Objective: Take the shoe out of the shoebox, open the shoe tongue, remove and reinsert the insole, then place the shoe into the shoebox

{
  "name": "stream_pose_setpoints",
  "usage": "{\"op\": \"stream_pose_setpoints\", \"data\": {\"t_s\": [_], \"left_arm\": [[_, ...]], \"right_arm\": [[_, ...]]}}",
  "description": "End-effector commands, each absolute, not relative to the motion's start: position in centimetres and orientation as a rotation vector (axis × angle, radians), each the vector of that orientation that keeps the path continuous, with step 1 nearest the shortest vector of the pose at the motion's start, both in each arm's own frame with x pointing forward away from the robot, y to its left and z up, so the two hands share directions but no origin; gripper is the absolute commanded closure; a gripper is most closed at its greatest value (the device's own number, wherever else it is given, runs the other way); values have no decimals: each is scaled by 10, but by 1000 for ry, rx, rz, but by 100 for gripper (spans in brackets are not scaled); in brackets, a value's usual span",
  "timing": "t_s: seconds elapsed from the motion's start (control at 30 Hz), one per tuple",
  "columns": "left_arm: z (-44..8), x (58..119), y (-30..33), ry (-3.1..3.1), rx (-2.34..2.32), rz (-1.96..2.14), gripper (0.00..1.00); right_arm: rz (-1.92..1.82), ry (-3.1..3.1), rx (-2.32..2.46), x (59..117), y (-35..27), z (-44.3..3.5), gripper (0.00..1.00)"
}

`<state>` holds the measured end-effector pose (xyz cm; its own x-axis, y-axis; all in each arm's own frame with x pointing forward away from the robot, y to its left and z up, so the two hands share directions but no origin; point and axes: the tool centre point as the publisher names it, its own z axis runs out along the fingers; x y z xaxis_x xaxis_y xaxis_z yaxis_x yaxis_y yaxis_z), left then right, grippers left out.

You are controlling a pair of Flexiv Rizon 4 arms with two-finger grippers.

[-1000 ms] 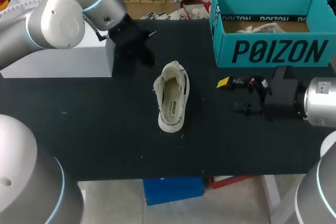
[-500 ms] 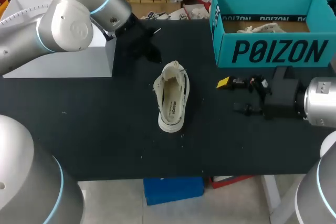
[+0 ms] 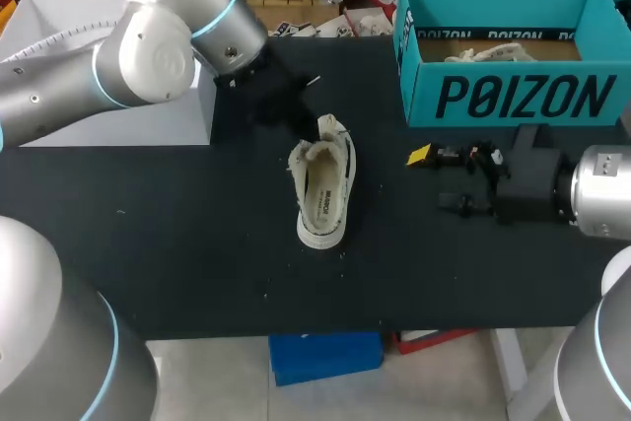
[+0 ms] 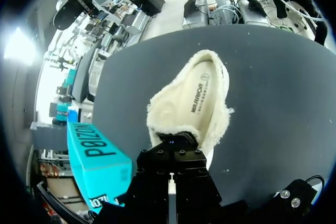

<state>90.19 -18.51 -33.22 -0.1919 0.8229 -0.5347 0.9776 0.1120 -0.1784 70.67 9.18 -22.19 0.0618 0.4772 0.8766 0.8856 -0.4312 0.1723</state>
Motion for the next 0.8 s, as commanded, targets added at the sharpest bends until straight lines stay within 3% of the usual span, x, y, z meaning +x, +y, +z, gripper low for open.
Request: {"op": "stream_pose_setpoints", "data": {"t_s": [0.03,0.27,0.53,0.57,0.63,0.67,0.7,0.8], "left_arm": [[-339,881,-178,2091,1762,-717,100],[-347,864,-171,2110,1799,-726,100],[-319,863,-148,2140,1793,-739,100],[-315,863,-145,2143,1788,-756,92],[-308,861,-139,2167,1784,-791,64],[-306,857,-135,2201,1778,-841,23],[-304,855,-132,2225,1757,-898,0],[-296,848,-122,2283,1741,-901,0]], "right_arm": [[-1330,-1357,-1935,707,92,-222,0],[-1330,-1357,-1935,707,92,-222,0],[-1330,-1357,-1935,707,92,-222,0],[-1330,-1357,-1935,707,92,-222,0],[-1330,-1357,-1935,707,92,-222,0],[-1330,-1357,-1935,707,92,-222,0],[-1330,-1357,-1935,707,92,-222,0],[-1330,-1357,-1935,707,92,-222,0]]}}
